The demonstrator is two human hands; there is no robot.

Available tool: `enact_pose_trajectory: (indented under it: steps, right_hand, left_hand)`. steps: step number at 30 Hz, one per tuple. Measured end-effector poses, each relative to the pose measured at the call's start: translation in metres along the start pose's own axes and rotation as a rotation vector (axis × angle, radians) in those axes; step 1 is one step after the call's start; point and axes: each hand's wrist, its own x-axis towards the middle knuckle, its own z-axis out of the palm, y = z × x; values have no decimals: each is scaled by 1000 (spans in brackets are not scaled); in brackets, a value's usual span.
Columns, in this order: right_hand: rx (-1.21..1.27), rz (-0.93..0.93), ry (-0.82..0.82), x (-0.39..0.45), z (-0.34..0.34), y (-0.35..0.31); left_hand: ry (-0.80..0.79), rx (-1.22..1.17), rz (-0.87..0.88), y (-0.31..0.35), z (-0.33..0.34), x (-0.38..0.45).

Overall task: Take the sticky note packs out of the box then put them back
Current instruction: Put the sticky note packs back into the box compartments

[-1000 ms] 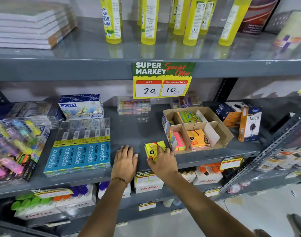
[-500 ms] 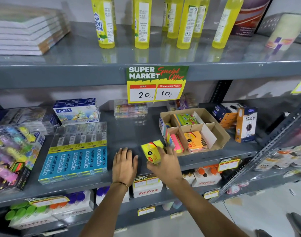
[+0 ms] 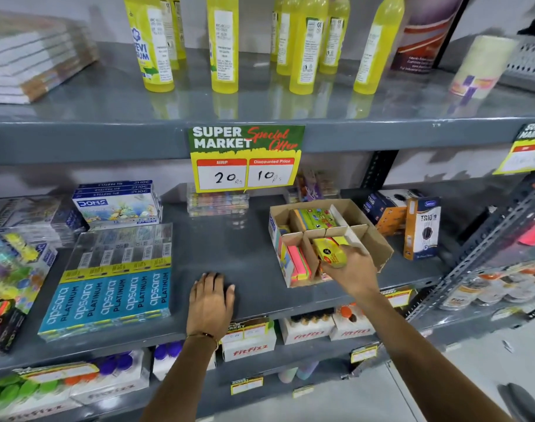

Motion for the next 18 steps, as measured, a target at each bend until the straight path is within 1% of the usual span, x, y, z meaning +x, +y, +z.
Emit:
enact_pose_trajectory:
  steps: [6,8,11,14,15,18]
  right_hand:
    - [-30,-73,10,7,11,5]
    - [-48,-100,-20,7,11,8]
    - [-74,-89,-82,6,6,9]
    - [-117,-165,-16,10,-6,13]
    - [-167,-218,-32,12,-9,16]
    - [-424,-311,-191,18,-12,24]
  left_hand:
    - [9,-3,0,0,0,0]
    - [23,-9,9,0,1,0]
    - [37,-13,6,-1,4,0]
    - [43,-22,10,-2,5,1]
    - [47,-24,11,-2,5,0]
    - [52,4,7,0,5,0]
